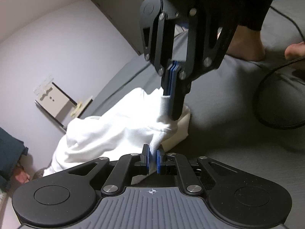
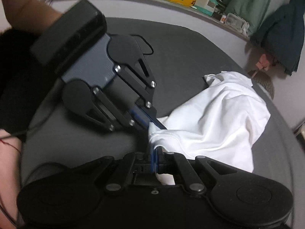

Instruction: Fold clothes

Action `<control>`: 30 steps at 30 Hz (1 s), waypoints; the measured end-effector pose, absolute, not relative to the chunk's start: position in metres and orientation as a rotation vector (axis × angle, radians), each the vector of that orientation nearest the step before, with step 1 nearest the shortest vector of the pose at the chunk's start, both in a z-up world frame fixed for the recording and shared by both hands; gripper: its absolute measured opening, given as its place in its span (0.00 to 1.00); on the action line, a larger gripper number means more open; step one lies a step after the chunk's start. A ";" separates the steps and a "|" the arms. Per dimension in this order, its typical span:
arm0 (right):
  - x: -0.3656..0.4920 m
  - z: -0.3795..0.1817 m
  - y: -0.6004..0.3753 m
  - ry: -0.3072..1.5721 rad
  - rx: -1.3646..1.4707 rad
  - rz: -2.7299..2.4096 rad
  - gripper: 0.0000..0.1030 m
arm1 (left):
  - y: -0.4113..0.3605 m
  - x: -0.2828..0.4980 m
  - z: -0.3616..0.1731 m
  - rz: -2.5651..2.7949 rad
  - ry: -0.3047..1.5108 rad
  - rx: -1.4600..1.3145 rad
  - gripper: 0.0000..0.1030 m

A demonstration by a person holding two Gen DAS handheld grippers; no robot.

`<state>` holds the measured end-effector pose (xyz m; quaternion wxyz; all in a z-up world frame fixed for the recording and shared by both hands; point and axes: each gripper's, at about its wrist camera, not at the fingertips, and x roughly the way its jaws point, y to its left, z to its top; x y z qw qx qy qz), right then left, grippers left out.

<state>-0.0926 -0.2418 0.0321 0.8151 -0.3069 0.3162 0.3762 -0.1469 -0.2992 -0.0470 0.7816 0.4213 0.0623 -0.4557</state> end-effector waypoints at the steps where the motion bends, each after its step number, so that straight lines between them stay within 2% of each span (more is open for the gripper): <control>1: -0.093 0.032 -0.242 0.673 -0.659 0.800 0.02 | -0.299 -0.148 -0.048 -0.983 0.126 0.918 0.07; 3: -0.092 0.033 -0.241 0.666 -0.665 0.800 0.02 | -0.299 -0.148 -0.050 -0.990 0.126 0.935 0.08; 4: -0.092 0.032 -0.240 0.662 -0.668 0.800 0.02 | -0.300 -0.147 -0.052 -1.004 0.143 0.934 0.13; 5: -0.091 0.032 -0.238 0.657 -0.673 0.801 0.02 | -0.302 -0.146 -0.053 -1.025 0.164 0.924 0.35; 6: -0.091 0.031 -0.237 0.654 -0.676 0.802 0.02 | -0.302 -0.145 -0.052 -1.052 0.186 0.899 0.70; 7: -0.091 0.031 -0.237 0.655 -0.677 0.802 0.02 | -0.300 -0.145 -0.050 -1.054 0.174 0.865 0.83; 8: -0.091 0.030 -0.236 0.657 -0.678 0.802 0.02 | -0.296 -0.149 -0.048 -1.047 0.116 0.840 0.91; 12: -0.091 0.030 -0.235 0.658 -0.678 0.798 0.03 | -0.291 -0.150 -0.045 -1.055 0.049 0.814 0.91; 16: -0.093 0.029 -0.234 0.650 -0.692 0.798 0.03 | -0.296 -0.157 -0.054 -1.008 -0.001 0.911 0.90; 17: -0.093 0.028 -0.233 0.649 -0.699 0.797 0.03 | -0.297 -0.157 -0.053 -1.001 -0.011 0.940 0.83; 18: -0.094 0.027 -0.233 0.646 -0.710 0.795 0.03 | -0.299 -0.158 -0.055 -0.993 -0.015 0.967 0.66; 20: -0.097 0.025 -0.231 0.634 -0.745 0.784 0.03 | -0.302 -0.159 -0.060 -0.976 -0.022 1.019 0.47; 21: -0.099 0.024 -0.229 0.626 -0.763 0.782 0.03 | -0.302 -0.158 -0.060 -0.982 -0.008 1.020 0.42; 30: -0.107 0.017 -0.225 0.585 -0.858 0.771 0.03 | -0.296 -0.144 -0.040 -1.031 0.144 0.886 0.39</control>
